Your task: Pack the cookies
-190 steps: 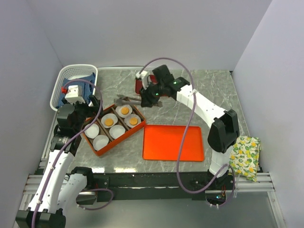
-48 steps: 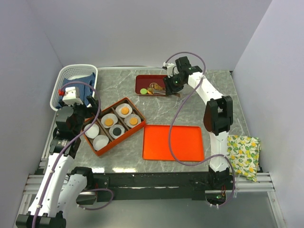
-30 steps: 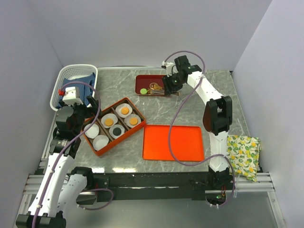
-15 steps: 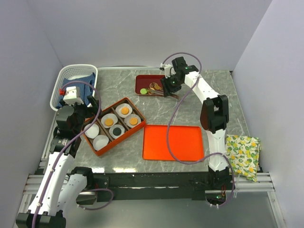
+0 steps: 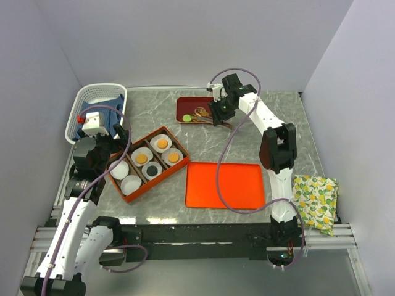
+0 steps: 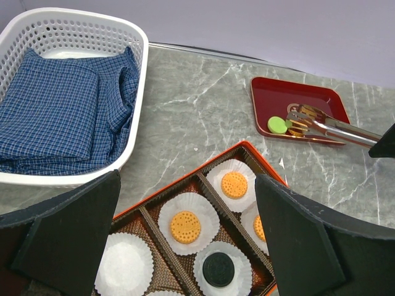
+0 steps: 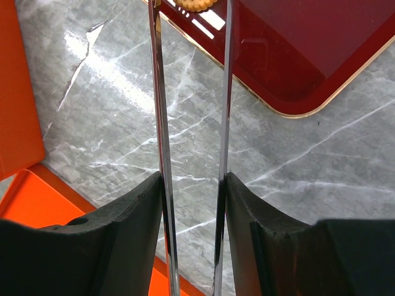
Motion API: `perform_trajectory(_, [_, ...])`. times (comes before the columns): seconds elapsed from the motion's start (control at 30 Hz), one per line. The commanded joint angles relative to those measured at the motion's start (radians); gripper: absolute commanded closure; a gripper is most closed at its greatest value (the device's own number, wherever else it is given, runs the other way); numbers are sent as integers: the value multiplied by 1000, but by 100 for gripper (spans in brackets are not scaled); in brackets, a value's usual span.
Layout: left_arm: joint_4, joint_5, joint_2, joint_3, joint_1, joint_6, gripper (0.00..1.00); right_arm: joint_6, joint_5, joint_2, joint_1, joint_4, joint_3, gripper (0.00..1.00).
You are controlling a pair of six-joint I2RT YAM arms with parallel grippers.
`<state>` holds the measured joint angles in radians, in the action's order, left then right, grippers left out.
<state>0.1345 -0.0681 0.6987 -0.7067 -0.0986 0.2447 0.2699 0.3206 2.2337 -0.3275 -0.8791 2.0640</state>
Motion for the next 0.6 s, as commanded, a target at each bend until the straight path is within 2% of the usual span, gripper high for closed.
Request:
perform_trajectory(0.0, [-42, 13, -2, 3, 2, -15, 3, -5, -43, -32, 4, 8, 39, 52])
perform_trajectory(0.57, [-41, 11, -2, 3, 2, -13, 4, -29, -52, -52, 45, 29, 48, 52])
